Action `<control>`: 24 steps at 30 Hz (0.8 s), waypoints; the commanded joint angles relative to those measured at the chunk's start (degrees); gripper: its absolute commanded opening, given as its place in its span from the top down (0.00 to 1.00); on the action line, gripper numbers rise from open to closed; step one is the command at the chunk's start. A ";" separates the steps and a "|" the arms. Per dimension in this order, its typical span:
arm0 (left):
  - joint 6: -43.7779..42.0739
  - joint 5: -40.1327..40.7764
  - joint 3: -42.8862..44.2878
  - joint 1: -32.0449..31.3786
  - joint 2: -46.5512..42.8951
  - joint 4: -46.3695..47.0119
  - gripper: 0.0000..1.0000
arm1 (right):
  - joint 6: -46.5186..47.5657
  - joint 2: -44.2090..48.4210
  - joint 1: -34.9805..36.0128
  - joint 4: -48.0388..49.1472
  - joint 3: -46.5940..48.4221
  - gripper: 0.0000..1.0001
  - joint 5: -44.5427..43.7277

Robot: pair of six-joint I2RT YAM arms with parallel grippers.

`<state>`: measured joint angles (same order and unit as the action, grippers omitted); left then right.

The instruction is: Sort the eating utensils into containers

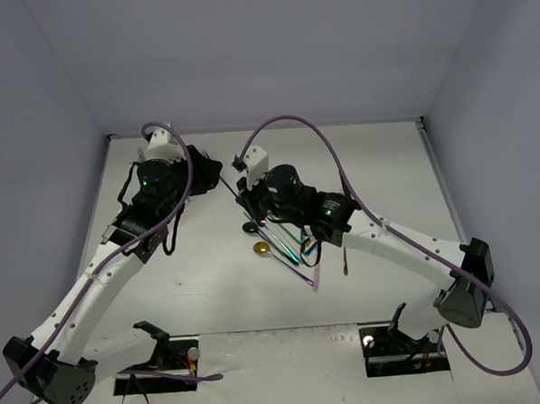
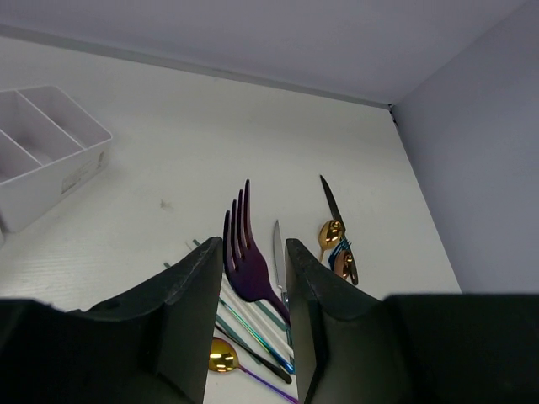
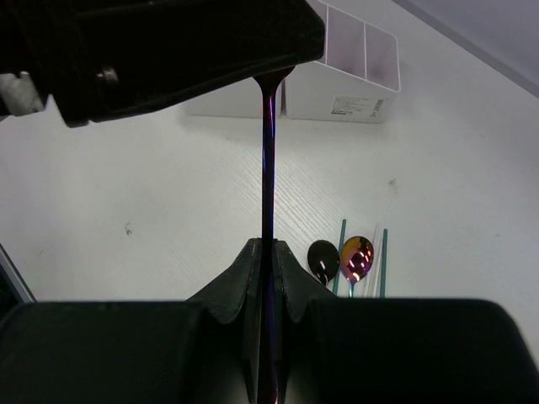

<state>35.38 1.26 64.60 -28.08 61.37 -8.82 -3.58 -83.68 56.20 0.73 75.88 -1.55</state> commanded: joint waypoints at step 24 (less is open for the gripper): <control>-12.19 -3.61 3.84 18.87 5.58 12.44 1.00 | 0.86 6.77 -2.65 6.56 -8.18 0.18 -7.92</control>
<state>27.08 0.07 63.01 -15.89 64.23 -2.34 -3.50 -81.45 55.64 3.24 69.79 -4.95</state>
